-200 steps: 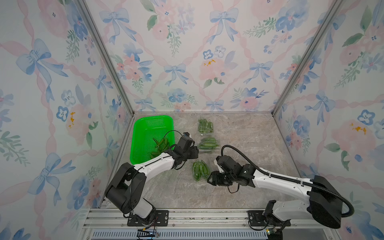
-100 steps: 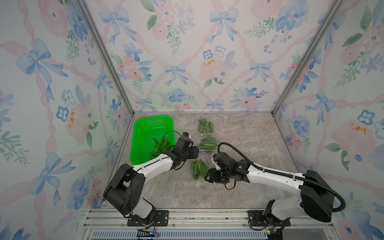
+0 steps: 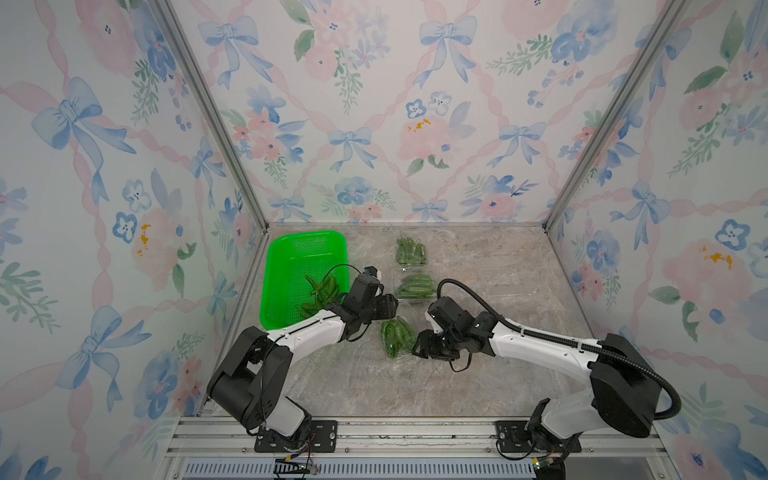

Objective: Take small green peppers out of containers
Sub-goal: Adjust the packing box at the center of the board.

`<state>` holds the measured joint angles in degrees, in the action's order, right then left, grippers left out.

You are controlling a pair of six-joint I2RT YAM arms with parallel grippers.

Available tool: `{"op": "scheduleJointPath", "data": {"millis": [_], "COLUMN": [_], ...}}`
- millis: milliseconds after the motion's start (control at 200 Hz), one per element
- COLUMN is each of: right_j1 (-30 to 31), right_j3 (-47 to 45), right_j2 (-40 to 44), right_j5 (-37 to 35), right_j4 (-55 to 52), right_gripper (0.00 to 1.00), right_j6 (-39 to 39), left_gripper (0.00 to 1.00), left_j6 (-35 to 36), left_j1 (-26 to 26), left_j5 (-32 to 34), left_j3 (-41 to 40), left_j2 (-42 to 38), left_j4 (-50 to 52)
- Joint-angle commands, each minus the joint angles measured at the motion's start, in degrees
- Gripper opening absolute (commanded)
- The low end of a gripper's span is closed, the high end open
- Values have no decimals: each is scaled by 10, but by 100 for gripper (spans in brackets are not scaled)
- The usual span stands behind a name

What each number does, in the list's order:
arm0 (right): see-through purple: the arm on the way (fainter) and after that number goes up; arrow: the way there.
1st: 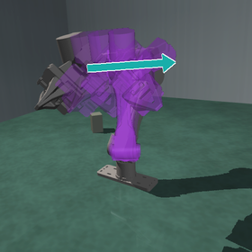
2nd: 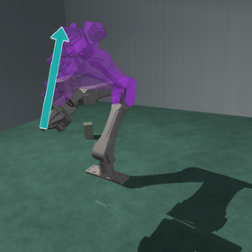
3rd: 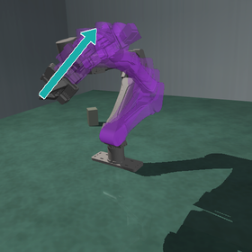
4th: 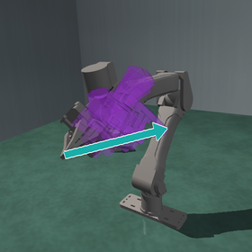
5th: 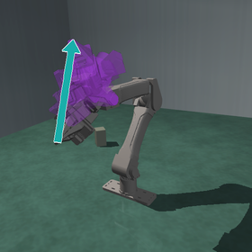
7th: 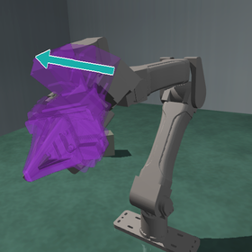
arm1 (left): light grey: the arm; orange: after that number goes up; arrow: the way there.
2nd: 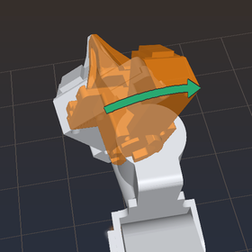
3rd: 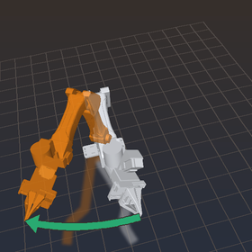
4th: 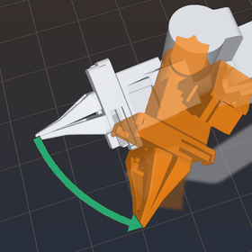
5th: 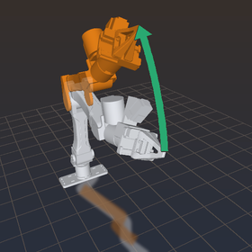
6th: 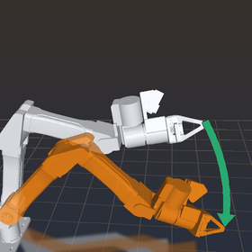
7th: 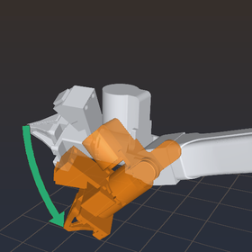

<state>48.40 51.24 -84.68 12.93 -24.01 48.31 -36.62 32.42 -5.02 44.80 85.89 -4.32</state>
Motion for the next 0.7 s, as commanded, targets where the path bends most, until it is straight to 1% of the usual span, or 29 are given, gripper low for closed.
{"op": "scheduleJointPath", "data": {"millis": [0, 210, 225, 300, 550, 695], "right_j1": [-26, -47, -47, -51, -71, -90], "right_j3": [19, 45, 47, 58, 77, 98], "right_j2": [-11, -29, -31, -43, -71, -82], "right_j5": [-7, -2, -1, 4, 9, -1], "right_j4": [-18, -21, -21, -21, -21, -50], "right_gripper": [57, 57, 57, 57, 56, 58], "right_j6": [-24, -42, -43, -49, -65, -89], "left_gripper": [59, 59, 59, 59, 59, 59], "left_j6": [-5, -19, -20, -25, -37, -44], "left_j1": [-2, -2, -1, -2, -1, -1], "left_j5": [-11, -14, -14, -14, -23, -24], "left_j3": [-25, -52, -69, -85, -118, -141], "left_j2": [-16, -46, -49, -65, -107, -127], "left_j4": [0, -3, -3, -3, -3, -2]}}
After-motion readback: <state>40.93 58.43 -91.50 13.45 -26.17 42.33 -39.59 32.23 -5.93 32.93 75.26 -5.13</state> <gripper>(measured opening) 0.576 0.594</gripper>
